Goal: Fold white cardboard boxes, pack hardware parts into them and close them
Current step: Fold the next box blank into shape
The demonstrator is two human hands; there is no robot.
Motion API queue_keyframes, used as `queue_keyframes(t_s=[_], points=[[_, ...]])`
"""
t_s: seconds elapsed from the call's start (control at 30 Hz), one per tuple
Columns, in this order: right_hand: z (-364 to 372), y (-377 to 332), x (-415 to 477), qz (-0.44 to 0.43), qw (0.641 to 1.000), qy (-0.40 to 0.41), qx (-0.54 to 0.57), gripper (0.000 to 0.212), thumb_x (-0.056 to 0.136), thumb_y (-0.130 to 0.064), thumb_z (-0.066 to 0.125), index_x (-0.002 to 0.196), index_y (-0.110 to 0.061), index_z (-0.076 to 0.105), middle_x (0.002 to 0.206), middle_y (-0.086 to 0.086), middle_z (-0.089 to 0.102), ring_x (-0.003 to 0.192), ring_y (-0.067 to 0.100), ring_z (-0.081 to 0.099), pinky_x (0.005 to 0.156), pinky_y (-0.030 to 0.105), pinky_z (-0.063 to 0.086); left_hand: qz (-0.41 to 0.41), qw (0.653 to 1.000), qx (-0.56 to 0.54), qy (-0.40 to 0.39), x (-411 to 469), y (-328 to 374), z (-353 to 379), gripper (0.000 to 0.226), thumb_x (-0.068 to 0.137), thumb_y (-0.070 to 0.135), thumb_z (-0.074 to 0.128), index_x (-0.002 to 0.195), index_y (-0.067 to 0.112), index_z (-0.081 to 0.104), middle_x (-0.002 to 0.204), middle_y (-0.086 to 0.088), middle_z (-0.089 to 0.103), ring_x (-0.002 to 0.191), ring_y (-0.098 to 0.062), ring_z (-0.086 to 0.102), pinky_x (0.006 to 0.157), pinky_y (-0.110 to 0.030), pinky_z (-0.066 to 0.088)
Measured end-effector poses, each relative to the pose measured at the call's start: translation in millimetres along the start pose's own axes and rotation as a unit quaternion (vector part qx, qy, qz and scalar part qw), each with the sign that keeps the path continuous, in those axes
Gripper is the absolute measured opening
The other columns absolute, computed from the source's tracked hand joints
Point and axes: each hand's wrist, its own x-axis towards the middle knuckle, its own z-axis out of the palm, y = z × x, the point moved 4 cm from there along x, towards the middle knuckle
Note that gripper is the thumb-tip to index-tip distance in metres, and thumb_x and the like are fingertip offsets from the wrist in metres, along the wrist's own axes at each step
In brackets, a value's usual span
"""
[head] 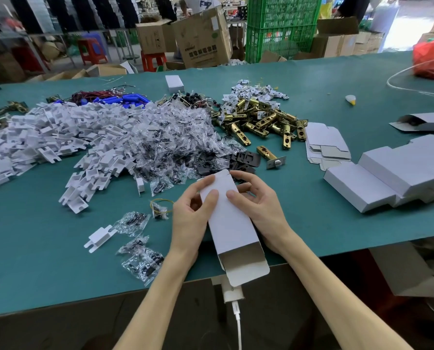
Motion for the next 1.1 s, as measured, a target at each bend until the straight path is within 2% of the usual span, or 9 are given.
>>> queue_keyframes(t_s=[0.17,0.33,0.47,0.63,0.7,0.77,0.87,0.93,1.1], points=[[0.2,-1.9,0.0,-0.009,1.0,-0.008,0.009,0.043,0.095,-0.013,0.071,0.135,-0.026,0.062,0.086,-0.006,0.07,0.078,0.018,0.073,0.064,0.029,0.059,-0.011,1.0,-0.002,-0.009,-1.5,1.3,1.5,0.032,0.095,0.021,0.076,0.125,0.03,0.072,0.107,-0.001,0.078,0.085,-0.015,0.074,0.07,-0.034,0.063],[0.3,0.7,-0.8,0.005,1.0,0.0,-0.012,0.026,0.095,-0.013,0.07,0.121,-0.015,0.071,0.092,-0.004,0.072,0.08,0.015,0.071,0.067,0.029,0.058,-0.02,1.0,0.002,-0.002,-1.9,1.0,0.6,0.031,0.094,0.021,0.076,0.125,0.027,0.072,0.108,-0.002,0.077,0.086,-0.017,0.074,0.067,-0.032,0.062],[-1.5,2.0,-0.4,0.016,1.0,0.017,-0.021,0.024,0.094,-0.015,0.073,0.117,-0.012,0.071,0.106,0.006,0.073,0.087,0.014,0.071,0.07,0.03,0.059,-0.037,0.999,0.006,0.015,-1.3,-1.5,-1.3,0.026,0.094,0.022,0.076,0.12,0.019,0.074,0.107,-0.008,0.077,0.089,-0.023,0.074,0.068,-0.034,0.061],[-1.4,1.2,-0.4,0.012,1.0,0.018,-0.019,0.022,0.093,-0.015,0.073,0.115,-0.011,0.069,0.106,0.004,0.074,0.088,0.018,0.072,0.072,0.034,0.061,-0.039,0.999,0.0,0.006,0.4,-1.8,0.5,0.024,0.095,0.023,0.075,0.117,0.016,0.073,0.119,-0.017,0.071,0.099,-0.034,0.073,0.074,-0.041,0.061],[-1.4,-0.6,-1.3,0.01,1.0,0.019,-0.02,0.021,0.093,-0.015,0.073,0.114,-0.012,0.069,0.103,0.002,0.073,0.086,0.017,0.072,0.069,0.033,0.061,-0.038,0.999,0.006,0.001,0.8,-1.8,1.0,0.024,0.094,0.025,0.075,0.115,0.016,0.074,0.119,-0.013,0.073,0.098,-0.029,0.073,0.075,-0.039,0.06],[-2.3,-2.0,-2.3,0.006,1.0,0.021,-0.022,0.022,0.093,-0.02,0.074,0.113,-0.014,0.07,0.1,0.0,0.072,0.084,0.017,0.071,0.067,0.032,0.059,-0.04,0.999,0.009,-0.006,0.1,-1.8,1.5,0.028,0.09,0.032,0.076,0.113,0.015,0.075,0.108,-0.01,0.077,0.09,-0.021,0.072,0.074,-0.037,0.059],[-3.2,-3.9,-1.9,0.002,0.999,0.04,-0.031,0.032,0.091,-0.035,0.071,0.117,-0.018,0.069,0.101,0.0,0.069,0.082,0.015,0.068,0.064,0.028,0.055,-0.032,0.999,0.014,-0.005,-0.4,-2.0,1.0,0.033,0.087,0.039,0.075,0.108,0.014,0.075,0.093,-0.006,0.077,0.079,-0.014,0.069,0.066,-0.028,0.056],[-4.0,-2.5,0.0,0.016,0.998,0.057,-0.024,0.047,0.089,-0.048,0.063,0.123,-0.015,0.064,0.108,0.006,0.069,0.089,0.018,0.068,0.07,0.028,0.054,-0.027,1.0,0.004,0.015,0.9,-3.0,-1.2,0.031,0.09,0.041,0.072,0.104,0.013,0.075,0.086,-0.002,0.074,0.074,-0.011,0.065,0.061,-0.023,0.052],[2.5,1.3,2.5,0.072,0.995,0.02,0.059,0.065,0.092,-0.061,0.052,0.133,-0.011,0.057,0.117,0.011,0.073,0.102,0.027,0.073,0.086,0.035,0.059,-0.043,0.99,-0.061,0.124,2.4,-6.7,-12.7,0.033,0.094,0.041,0.07,0.105,0.01,0.072,0.089,-0.004,0.069,0.078,-0.015,0.061,0.068,-0.034,0.05]])
